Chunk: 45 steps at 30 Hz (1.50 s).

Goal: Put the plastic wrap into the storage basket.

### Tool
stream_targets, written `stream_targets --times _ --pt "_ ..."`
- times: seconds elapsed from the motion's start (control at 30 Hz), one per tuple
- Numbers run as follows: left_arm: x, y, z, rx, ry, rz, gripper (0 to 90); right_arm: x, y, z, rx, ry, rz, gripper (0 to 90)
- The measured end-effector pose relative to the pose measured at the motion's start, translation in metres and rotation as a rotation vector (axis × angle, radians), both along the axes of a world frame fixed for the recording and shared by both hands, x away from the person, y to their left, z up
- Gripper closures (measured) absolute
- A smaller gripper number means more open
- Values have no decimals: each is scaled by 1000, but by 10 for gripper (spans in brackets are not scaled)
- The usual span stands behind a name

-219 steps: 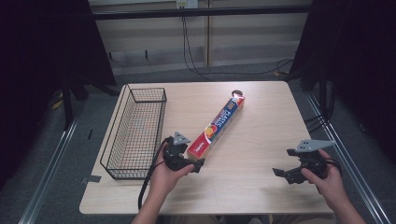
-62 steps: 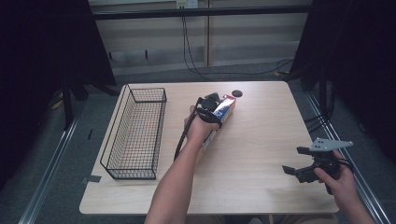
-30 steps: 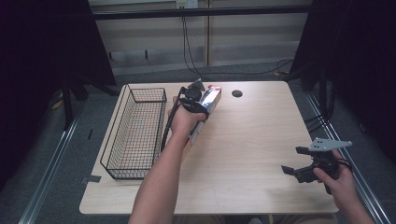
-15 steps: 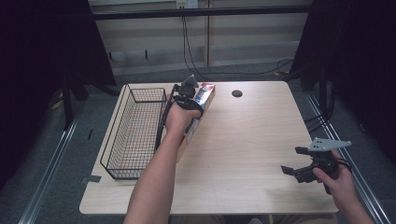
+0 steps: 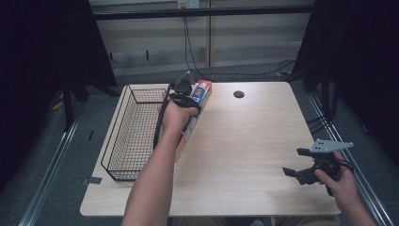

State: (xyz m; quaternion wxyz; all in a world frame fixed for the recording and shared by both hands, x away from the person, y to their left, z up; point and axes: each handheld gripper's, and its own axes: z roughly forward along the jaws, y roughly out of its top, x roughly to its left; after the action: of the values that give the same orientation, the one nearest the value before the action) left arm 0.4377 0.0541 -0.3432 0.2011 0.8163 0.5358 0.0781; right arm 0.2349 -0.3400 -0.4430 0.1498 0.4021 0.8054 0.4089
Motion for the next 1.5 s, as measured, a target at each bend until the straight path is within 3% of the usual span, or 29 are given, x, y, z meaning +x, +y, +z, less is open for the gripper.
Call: stream_targets --times 0.73,1.33,1.4,1.5 --pt "-2 30 16 16 -19 74 430 -1 2 0 -4 -1 5 25" --pt "-3 51 20 12 -22 133 430 0 2 0 -3 -4 0 26" --pt "-3 55 20 -8 -15 151 430 0 2 0 -6 -5 -1 26" --pt "-3 59 20 8 -22 161 430 0 2 0 -7 -8 -4 25"
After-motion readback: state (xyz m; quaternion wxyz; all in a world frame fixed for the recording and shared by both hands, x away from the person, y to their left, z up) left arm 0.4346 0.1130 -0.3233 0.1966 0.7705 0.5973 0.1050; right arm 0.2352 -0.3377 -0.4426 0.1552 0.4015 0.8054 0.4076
